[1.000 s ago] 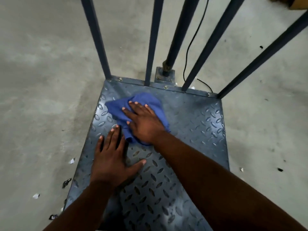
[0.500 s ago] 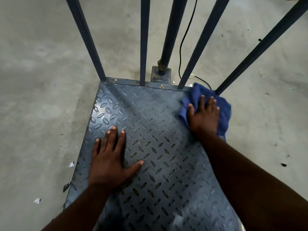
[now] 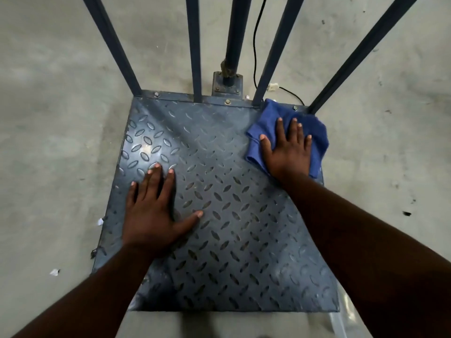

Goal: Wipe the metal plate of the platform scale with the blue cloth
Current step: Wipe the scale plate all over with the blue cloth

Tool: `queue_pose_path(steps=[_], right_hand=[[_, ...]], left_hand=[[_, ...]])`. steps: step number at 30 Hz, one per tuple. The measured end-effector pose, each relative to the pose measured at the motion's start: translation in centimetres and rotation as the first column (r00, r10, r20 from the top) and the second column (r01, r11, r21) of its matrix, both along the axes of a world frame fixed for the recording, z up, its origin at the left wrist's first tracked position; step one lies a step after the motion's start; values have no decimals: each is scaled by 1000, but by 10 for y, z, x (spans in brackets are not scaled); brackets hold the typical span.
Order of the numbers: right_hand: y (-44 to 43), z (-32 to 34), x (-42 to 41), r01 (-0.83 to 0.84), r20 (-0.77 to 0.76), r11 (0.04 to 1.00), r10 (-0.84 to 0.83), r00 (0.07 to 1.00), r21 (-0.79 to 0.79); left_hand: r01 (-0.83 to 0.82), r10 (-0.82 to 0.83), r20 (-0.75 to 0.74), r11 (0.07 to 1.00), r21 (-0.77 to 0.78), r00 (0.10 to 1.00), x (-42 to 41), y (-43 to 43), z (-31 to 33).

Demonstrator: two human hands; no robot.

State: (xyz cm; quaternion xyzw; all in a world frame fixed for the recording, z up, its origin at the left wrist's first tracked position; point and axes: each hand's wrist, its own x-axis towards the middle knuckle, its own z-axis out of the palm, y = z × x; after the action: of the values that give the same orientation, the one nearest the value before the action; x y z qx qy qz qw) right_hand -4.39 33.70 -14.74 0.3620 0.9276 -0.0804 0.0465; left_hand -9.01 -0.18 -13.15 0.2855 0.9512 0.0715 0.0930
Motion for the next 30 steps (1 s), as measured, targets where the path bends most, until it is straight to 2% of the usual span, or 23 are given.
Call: queue_pose_path(steps=[3, 5, 8, 10, 12, 15, 17, 20, 24, 30], right_hand=[[-30, 4, 2, -48, 0, 999, 48, 999, 10], [-68, 6, 4, -176, -24, 984, 176, 984, -1], [-137, 1, 22, -465, -86, 885, 462, 883, -18], [-142, -5, 38, -557, -106, 830, 553, 827, -17], [-108, -4, 45, -479, -106, 878, 475, 873, -15], [-23, 2, 41, -168, -20, 985, 167, 986, -25], [26, 11, 33, -24, 1, 997, 24, 1000, -71], [45, 10, 24, 53, -31, 993, -56, 998, -102], [10, -3, 74, 36, -75, 999, -35, 997, 7], [-64, -5, 245, -272, -114, 962, 267, 957, -32]], left_hand=[[-1, 1, 2, 1000, -3, 1000, 1, 1, 3], [-3, 3, -1, 1000, -9, 1000, 1, 2, 4], [-31, 31, -19, 999, 6, 999, 2, 3, 4], [-36, 36, -17, 999, 24, 999, 2, 3, 4], [-30, 31, -17, 999, 22, 999, 2, 2, 5], [-7, 8, -21, 1000, 23, 1000, 2, 0, 2], [-5, 6, -26, 999, 35, 1000, 2, -1, 0], [-10, 11, -34, 999, 40, 999, 2, -2, -4], [-8, 10, -31, 999, 38, 999, 3, 0, -1], [-27, 28, -18, 999, 46, 999, 2, -1, 0]])
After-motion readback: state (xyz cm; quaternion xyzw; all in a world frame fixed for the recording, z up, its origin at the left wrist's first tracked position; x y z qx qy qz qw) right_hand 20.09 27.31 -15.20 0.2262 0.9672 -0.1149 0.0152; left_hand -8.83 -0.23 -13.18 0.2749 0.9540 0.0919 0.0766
